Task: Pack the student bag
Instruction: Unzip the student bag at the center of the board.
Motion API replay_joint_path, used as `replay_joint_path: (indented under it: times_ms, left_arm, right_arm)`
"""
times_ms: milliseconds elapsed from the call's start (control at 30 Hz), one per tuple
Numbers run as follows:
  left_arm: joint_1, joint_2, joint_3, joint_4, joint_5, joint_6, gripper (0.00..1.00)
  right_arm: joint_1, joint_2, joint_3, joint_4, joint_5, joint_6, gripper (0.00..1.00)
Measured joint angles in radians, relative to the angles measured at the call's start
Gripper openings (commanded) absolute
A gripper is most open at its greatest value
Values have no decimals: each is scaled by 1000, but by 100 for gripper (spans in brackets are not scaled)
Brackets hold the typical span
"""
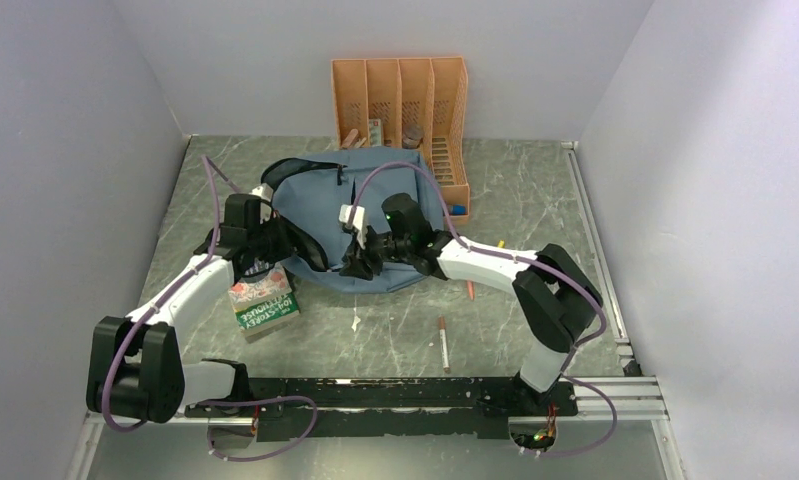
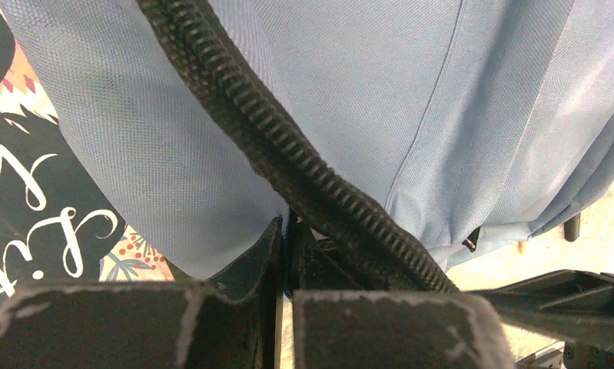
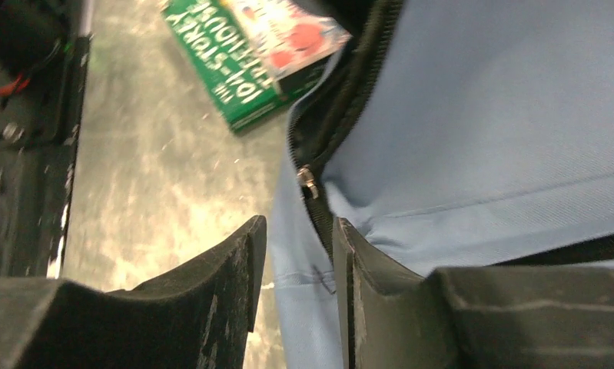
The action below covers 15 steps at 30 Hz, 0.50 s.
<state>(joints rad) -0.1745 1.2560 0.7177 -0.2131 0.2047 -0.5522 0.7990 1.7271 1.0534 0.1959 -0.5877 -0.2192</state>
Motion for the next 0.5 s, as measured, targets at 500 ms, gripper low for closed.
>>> replay_joint_path:
  times_ms: [500]
  left_arm:
    - [-6, 1, -19, 23, 6, 14, 5]
  right_arm:
    - [-87, 192, 306, -347, -377, -586, 38]
